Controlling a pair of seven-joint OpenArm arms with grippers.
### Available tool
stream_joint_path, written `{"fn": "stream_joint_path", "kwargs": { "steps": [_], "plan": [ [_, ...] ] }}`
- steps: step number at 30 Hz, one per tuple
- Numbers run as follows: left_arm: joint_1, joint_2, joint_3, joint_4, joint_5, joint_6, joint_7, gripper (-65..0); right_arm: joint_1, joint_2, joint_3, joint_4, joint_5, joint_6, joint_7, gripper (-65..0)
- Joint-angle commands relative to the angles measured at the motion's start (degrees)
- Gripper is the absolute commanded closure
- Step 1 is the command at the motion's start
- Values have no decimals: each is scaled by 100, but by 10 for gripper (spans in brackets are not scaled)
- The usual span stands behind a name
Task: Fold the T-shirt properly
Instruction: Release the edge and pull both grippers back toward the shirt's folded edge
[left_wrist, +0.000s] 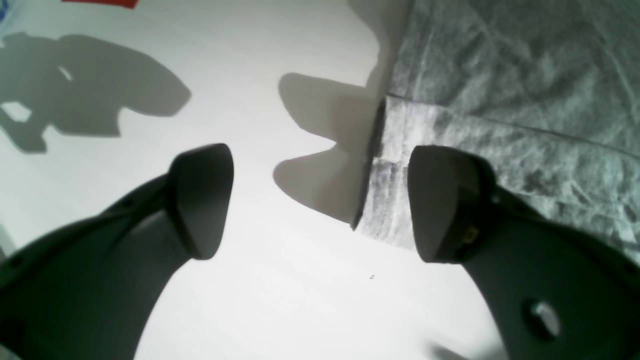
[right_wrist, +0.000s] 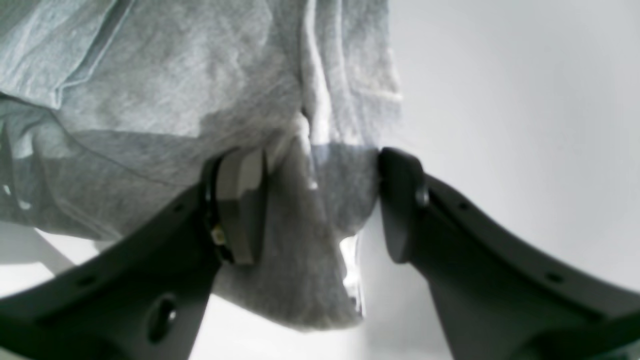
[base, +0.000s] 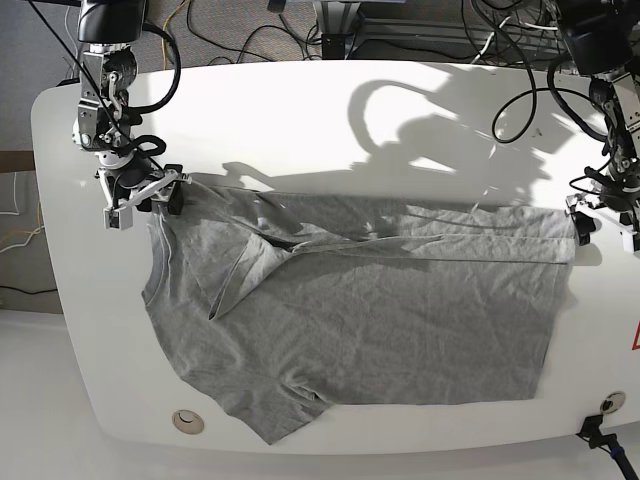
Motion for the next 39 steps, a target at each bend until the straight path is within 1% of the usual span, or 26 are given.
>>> {"fn": "stream_joint_path", "kwargs": {
  "steps": [1,5,6,8,12,22,23,24,26,27,28,29,30,32,33,37,39],
  "plan": [
    [-139,-122,-13,-11,-50,2,-140,-517,-51,45,2,11,-22,8,-238,-303],
    [-227,-122,479,-72,-50,2,-149,-515,-68,45,2,11,-22,8,-238,-174],
    [-227,-104,585,-98,-50,2,-149,-515,-77,45,2,11,-22,8,-238,-150],
    [-236,-86,716,-134,-50,2,-149,-515,-77,45,2,11,-22,8,-238,-122],
    [-262,-7,787,-265,-50,19,-149,-515,-77,37,2,11,-22,8,-238,-112],
    [-262,-7,787,-793,-50,19,-158,-513,-77,28,2,11,-22,8,-229,-108],
    [-262,-7,787,-819,-50,19,-158,-499,-77,-25,2,11,-22,8,-229,-107],
    [-262,-7,787,-819,-50,19,-158,-465,-77,-42,2,20,-22,8,-229,-107],
    [-262,-7,787,-819,-50,37,-158,-345,-77,-60,2,20,-22,8,-229,-106],
    [-262,-7,787,-828,-50,37,-158,-271,-77,-69,2,20,-22,8,-229,-106],
    [-262,-7,787,-828,-50,37,-158,-215,-77,-69,2,20,-22,8,-229,-106],
    [-271,-7,787,-828,-50,37,-158,-181,-77,-69,2,20,-22,8,-229,-103],
    [-297,1,787,-828,-50,37,-158,-165,-77,-78,2,20,-22,8,-229,-84],
    [-306,1,769,-828,-50,37,-158,-143,-77,-78,2,20,-22,8,-229,0],
    [-306,1,769,-828,-50,37,-158,-124,-77,-78,2,20,-22,8,-229,0],
    [-166,1,760,-784,-50,19,-123,0,-209,-42,11,37,-22,8,-255,0],
    [37,1,760,-670,-50,19,-114,0,-332,-34,20,81,-13,8,-255,0]
  ]
}}
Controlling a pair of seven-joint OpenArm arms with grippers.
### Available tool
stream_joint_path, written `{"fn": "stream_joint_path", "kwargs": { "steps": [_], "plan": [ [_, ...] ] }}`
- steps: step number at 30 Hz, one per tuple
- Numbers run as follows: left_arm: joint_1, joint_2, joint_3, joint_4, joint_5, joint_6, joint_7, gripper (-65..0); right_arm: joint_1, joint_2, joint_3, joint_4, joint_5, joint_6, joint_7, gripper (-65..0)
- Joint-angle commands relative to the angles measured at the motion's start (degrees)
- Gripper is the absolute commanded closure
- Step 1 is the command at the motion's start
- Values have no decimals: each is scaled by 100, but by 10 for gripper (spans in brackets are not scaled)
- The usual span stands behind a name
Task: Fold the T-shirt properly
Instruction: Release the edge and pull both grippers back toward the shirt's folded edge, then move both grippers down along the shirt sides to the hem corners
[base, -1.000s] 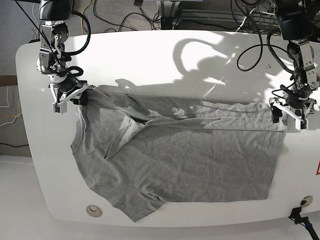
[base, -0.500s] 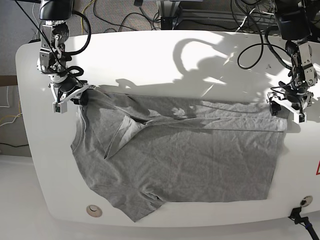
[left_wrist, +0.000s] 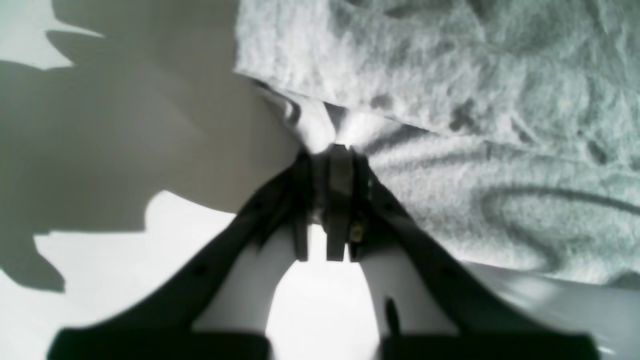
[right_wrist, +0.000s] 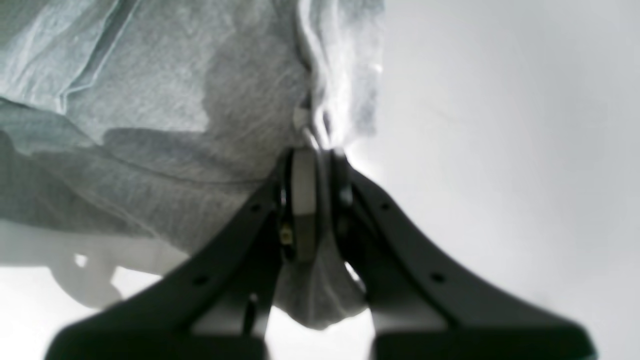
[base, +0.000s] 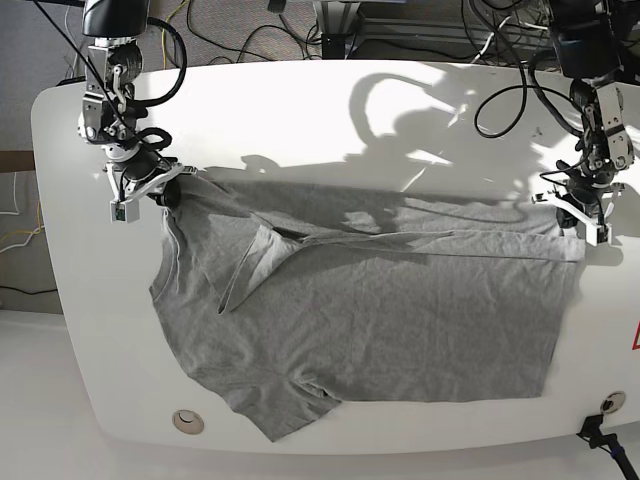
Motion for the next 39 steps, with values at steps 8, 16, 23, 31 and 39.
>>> {"fn": "stream_joint_path", "kwargs": {
  "steps": [8,16,23,31,39],
  "plan": [
    [1524,-106,-50,943,62,54,107,0,-1078,344,55,592,-138,-44,-297,0],
    [3256,114,-358,2306,35,46,107,0,-2318,669,424,1321,-129,-44,-297,0],
    [4162,422,-666,2974,44,46,107,0,-2766,704,802,1330,-129,-44,-297,0],
    [4337,422,-666,3044,44,46,107,0,-2925,669,794,1330,-129,-44,-297,0],
    [4302,404,-666,3044,44,-201,107,-328,-2925,660,802,1330,-129,-53,-297,-196]
  ]
}}
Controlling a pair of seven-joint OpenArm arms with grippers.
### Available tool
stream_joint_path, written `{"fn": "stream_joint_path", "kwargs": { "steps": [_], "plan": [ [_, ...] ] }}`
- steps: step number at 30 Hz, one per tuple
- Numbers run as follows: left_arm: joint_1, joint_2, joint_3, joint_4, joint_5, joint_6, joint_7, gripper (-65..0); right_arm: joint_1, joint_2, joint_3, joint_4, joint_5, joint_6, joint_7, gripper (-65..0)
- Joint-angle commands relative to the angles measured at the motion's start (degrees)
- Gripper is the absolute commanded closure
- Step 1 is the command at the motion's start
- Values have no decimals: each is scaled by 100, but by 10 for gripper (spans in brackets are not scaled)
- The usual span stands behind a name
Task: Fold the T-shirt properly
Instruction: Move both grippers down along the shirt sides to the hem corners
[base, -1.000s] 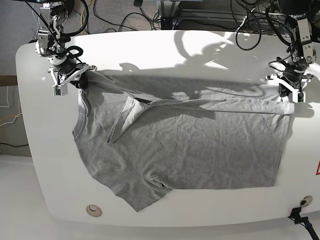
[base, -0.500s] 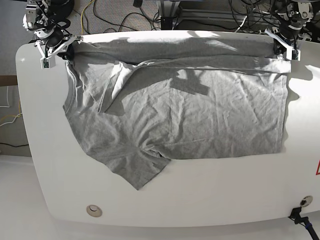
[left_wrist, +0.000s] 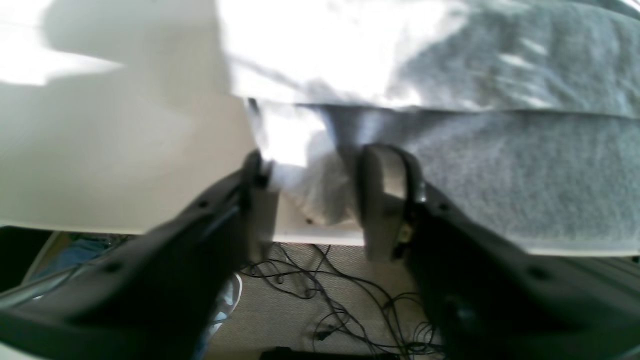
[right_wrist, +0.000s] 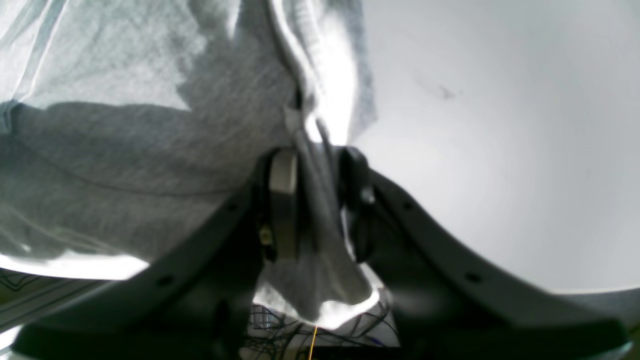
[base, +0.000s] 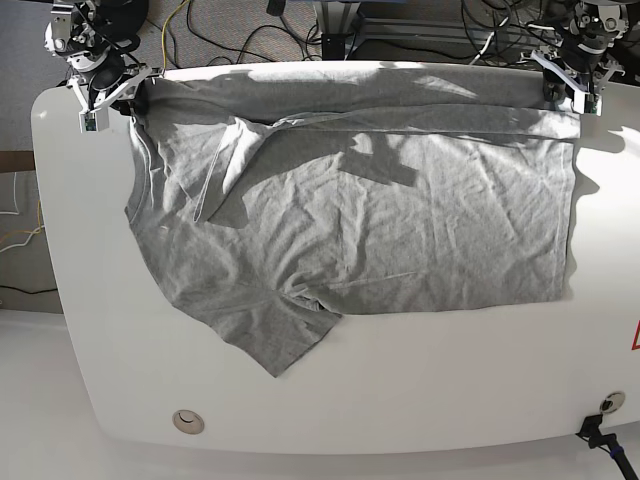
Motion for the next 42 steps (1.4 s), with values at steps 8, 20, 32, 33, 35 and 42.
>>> {"fn": "stream_joint_path", "kwargs": {
  "steps": [8,20,32,33,35,42],
  "plan": [
    [60,-61,18,391,107,-78,293,-461,73,53,183,113,-223,-171,-507,-288],
    [-802,-316,-834,1209,125,-131,1356,-461,680,70,446,1010,-223,-171,-1333,-288],
    [-3246,-343,-509,461,134,-518,1831,-461,3132,70,-406,140,-232,-171,-1641,-288],
    [-3448,-343,-474,294,134,-518,1831,-461,3343,62,-521,-45,-232,-171,-1641,-288],
    [-3817,-352,-421,-57,134,-518,1831,-461,3783,53,-705,-414,-232,-171,-1641,-288],
    [-4986,-545,-325,-1543,142,-526,1796,-461,5084,44,-1523,-1803,-232,-171,-1227,-287]
  ]
}}
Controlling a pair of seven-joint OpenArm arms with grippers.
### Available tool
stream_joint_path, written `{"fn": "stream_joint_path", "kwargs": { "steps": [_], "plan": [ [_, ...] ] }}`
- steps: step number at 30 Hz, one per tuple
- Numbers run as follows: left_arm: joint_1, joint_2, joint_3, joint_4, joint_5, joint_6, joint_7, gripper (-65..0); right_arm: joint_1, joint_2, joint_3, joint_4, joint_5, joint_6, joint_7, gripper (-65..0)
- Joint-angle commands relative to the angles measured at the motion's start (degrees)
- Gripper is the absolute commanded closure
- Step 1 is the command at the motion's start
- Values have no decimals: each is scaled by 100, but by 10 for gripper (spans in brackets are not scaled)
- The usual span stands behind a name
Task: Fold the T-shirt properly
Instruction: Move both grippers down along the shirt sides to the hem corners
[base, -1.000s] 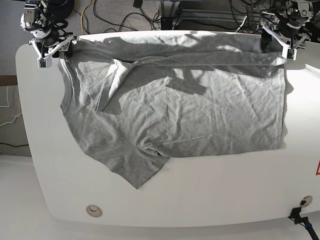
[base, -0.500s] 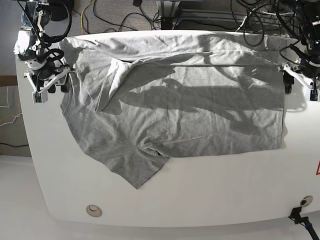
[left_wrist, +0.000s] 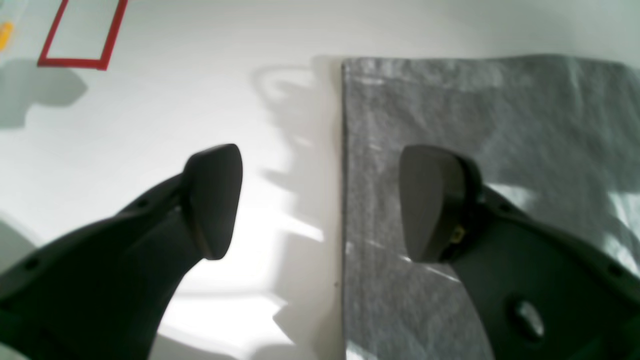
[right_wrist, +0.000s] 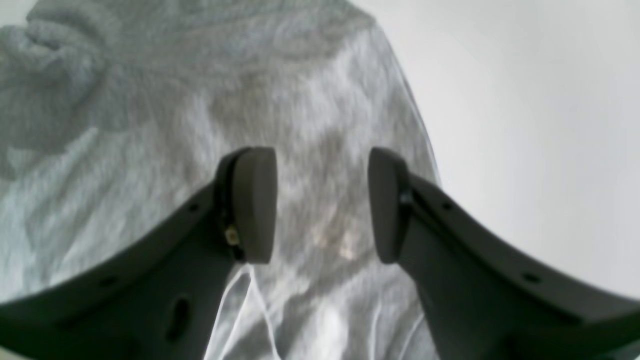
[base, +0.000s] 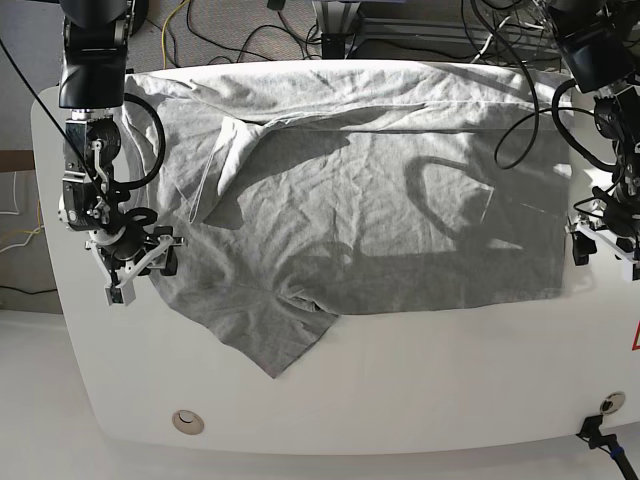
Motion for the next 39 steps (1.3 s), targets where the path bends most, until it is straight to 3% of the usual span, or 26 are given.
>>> {"fn": "stream_joint_path", "kwargs": {
  "steps": [1,4,8,15,23,39],
  "plan": [
    [-437,-242,54,-368,-61,18,-145,-461,425,112,-129,-320,4,-3,362,-287],
    [-902,-338,186,-1195,-78,0,-250,-461,917,112,-489,-1023,4,-3,679,-287],
    [-1368,-505,370,-2214,-70,-351,-690,-461,1445,112,-841,-1823,4,-3,1127,-287],
    [-1905,-690,906,-3331,-70,-369,-1279,-461,2253,112,-1456,-3098,4,-3,1769,-287],
    [-2072,-690,924,-3524,-70,-387,-1411,-461,2737,-29,-1667,-4382,-4,-3,2507,-287],
    [-1905,-778,915,-3480,-78,-404,-1402,-461,2526,-583,-1676,-4443,-4,-3,2542,-285]
  ]
}}
